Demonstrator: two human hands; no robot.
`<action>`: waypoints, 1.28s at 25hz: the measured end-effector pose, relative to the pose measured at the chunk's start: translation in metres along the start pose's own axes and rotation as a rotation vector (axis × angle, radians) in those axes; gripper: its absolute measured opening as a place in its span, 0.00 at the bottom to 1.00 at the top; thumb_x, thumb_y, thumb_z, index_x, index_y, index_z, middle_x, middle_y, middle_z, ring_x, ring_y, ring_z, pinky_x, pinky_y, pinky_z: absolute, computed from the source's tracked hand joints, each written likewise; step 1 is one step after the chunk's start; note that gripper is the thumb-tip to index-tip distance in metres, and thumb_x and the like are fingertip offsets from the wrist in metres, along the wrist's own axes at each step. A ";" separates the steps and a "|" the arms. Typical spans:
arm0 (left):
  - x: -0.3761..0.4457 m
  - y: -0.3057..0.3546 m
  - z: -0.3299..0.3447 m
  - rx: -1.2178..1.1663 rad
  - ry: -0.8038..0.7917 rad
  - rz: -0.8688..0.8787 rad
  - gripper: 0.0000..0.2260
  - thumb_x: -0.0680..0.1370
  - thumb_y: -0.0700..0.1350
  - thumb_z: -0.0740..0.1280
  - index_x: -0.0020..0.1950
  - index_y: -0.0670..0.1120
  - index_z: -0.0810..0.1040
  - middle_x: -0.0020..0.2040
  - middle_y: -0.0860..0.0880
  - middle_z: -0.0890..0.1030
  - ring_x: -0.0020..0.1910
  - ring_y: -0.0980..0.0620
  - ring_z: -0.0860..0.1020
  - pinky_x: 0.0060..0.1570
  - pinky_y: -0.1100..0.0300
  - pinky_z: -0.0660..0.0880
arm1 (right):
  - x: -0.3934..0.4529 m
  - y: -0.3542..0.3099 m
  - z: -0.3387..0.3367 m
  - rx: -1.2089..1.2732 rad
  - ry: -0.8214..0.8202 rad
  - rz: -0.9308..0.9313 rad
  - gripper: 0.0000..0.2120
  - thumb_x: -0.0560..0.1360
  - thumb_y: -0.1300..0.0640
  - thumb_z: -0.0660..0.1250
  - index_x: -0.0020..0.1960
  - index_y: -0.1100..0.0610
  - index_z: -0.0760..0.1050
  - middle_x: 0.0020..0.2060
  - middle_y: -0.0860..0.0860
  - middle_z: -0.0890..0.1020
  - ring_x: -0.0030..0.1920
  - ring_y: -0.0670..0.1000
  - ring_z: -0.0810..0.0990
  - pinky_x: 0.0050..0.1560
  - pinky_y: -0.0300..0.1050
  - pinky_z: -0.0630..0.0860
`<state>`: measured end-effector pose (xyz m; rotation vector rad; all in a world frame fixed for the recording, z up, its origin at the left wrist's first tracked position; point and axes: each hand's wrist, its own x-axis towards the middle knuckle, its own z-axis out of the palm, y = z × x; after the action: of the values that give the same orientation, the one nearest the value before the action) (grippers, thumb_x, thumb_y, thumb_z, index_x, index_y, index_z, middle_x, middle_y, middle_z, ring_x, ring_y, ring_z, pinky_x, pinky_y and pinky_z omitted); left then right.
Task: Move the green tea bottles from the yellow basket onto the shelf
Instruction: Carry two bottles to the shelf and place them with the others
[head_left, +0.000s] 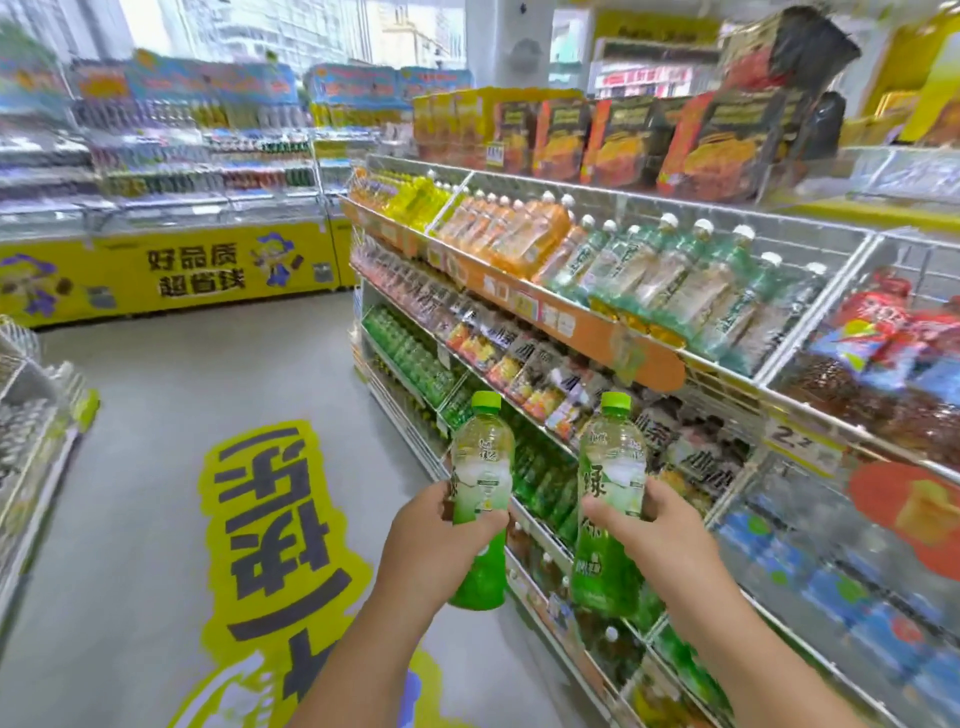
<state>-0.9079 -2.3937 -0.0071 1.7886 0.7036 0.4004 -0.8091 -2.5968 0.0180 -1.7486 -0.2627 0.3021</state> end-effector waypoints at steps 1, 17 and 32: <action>0.021 0.000 -0.001 -0.003 -0.026 -0.004 0.10 0.69 0.50 0.80 0.48 0.57 0.84 0.41 0.60 0.86 0.38 0.63 0.84 0.42 0.61 0.79 | 0.012 -0.003 0.006 0.000 0.011 -0.003 0.17 0.73 0.49 0.77 0.54 0.37 0.72 0.49 0.31 0.77 0.40 0.30 0.75 0.36 0.29 0.70; 0.353 0.029 0.002 0.173 -0.568 0.156 0.38 0.59 0.70 0.75 0.66 0.57 0.79 0.60 0.57 0.84 0.57 0.52 0.83 0.59 0.46 0.80 | 0.196 -0.006 0.145 -0.112 0.475 0.160 0.50 0.68 0.35 0.77 0.81 0.49 0.57 0.78 0.45 0.64 0.76 0.50 0.65 0.73 0.53 0.66; 0.458 -0.140 0.113 0.206 -0.749 -0.084 0.14 0.69 0.47 0.81 0.51 0.54 0.81 0.46 0.56 0.86 0.45 0.59 0.85 0.53 0.49 0.82 | 0.303 0.165 0.188 0.053 0.518 0.399 0.20 0.70 0.59 0.80 0.57 0.47 0.79 0.49 0.40 0.87 0.50 0.42 0.85 0.52 0.41 0.80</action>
<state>-0.5281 -2.1562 -0.2098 1.9044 0.2846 -0.4073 -0.5869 -2.3536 -0.1968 -1.7538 0.4676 0.1292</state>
